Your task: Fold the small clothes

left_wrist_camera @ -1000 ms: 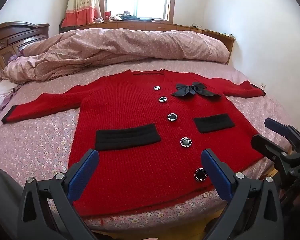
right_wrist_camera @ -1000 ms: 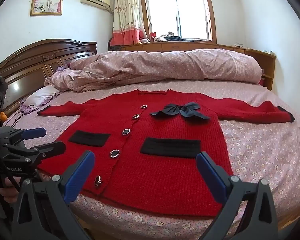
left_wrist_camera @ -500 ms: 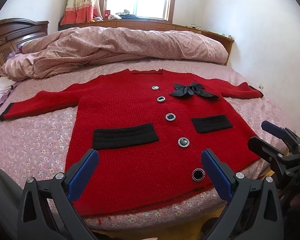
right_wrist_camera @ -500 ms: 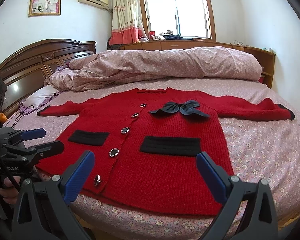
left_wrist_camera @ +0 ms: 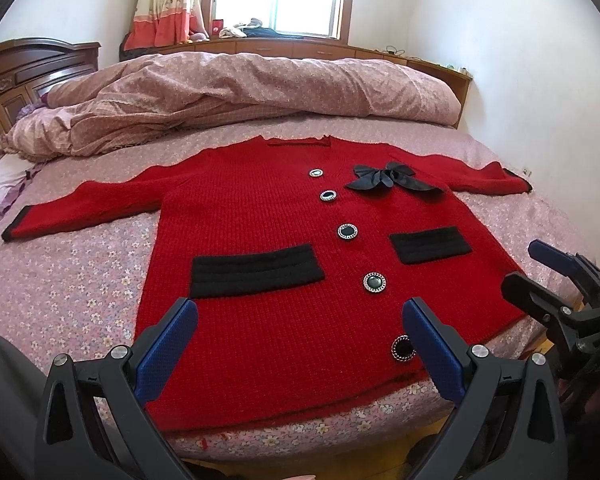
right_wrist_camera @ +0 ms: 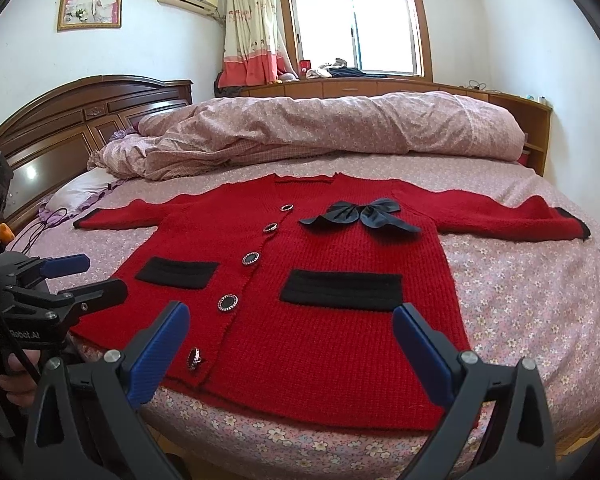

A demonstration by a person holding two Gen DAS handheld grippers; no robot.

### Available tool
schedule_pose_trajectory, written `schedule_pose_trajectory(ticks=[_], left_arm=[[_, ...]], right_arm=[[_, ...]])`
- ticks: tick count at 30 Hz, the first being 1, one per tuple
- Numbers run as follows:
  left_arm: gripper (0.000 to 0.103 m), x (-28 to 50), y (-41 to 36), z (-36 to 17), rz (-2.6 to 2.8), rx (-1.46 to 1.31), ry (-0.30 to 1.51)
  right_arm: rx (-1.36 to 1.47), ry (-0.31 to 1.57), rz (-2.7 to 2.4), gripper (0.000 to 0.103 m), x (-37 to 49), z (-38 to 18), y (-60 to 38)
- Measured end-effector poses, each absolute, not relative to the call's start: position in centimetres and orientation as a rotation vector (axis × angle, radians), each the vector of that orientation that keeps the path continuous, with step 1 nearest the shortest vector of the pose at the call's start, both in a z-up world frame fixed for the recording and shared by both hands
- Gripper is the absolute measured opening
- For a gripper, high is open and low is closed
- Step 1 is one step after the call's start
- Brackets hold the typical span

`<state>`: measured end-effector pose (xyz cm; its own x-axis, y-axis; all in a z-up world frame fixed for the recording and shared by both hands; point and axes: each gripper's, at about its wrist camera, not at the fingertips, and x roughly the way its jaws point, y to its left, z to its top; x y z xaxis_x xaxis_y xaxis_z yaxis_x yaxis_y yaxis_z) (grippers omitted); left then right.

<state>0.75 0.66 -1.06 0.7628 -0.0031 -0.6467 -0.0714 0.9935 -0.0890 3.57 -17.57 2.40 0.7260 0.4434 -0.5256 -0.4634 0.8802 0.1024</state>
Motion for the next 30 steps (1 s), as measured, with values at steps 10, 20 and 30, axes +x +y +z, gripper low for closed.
schedule_pose_trajectory(ticks=[10,20,30], left_arm=[[0.099,0.82,0.63,-1.19,0.033,-0.109,0.706],[0.099,0.83,0.65,-1.27,0.034,-0.11,0.709],[0.099,0.83,0.64,-1.26,0.034,-0.11,0.709]], right_arm=[[-0.037,0.579,0.503,0.103,3.7,2.29,-17.62],[-0.038,0.578,0.502,0.103,3.72,2.31,-17.53],[-0.032,0.583,0.493,0.103,3.83,2.33,-17.83]])
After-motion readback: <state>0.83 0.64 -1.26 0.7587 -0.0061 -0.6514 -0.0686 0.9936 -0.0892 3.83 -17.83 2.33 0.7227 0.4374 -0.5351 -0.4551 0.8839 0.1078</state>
